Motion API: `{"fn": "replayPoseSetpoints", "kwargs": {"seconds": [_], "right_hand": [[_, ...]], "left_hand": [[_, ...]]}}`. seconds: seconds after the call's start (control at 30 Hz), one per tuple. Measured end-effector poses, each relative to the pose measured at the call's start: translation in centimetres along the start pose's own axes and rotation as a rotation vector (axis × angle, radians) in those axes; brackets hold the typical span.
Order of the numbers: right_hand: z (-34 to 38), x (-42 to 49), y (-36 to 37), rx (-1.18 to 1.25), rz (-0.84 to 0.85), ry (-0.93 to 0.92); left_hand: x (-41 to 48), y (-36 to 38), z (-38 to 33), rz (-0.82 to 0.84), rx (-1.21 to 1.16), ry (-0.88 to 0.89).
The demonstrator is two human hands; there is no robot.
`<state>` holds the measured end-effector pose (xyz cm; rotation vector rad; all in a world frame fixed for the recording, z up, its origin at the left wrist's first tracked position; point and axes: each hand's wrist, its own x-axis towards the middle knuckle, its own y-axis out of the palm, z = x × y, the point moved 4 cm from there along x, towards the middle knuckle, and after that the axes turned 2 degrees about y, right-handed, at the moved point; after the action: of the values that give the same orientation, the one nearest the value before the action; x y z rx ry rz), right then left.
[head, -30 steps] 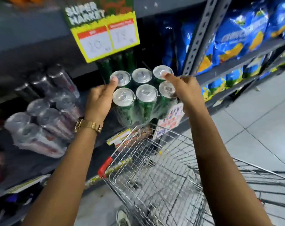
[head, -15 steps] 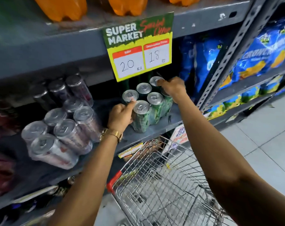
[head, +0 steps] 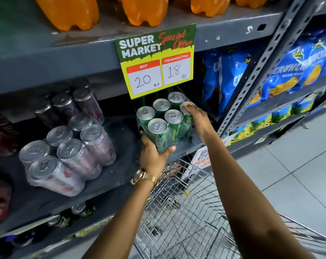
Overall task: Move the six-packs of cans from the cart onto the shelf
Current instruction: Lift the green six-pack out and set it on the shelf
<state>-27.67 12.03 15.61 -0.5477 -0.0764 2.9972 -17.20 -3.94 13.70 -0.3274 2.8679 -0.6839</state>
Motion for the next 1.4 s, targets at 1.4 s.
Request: {"fn": "replayPoseSetpoints", "kwargs": {"seconds": [1.4], "right_hand": [[-0.4,-2.3,-1.2,-0.001,-0.167,-0.076]], "left_hand": [[1.1,-1.3,-0.2,0.002,0.152,0.072]]}}
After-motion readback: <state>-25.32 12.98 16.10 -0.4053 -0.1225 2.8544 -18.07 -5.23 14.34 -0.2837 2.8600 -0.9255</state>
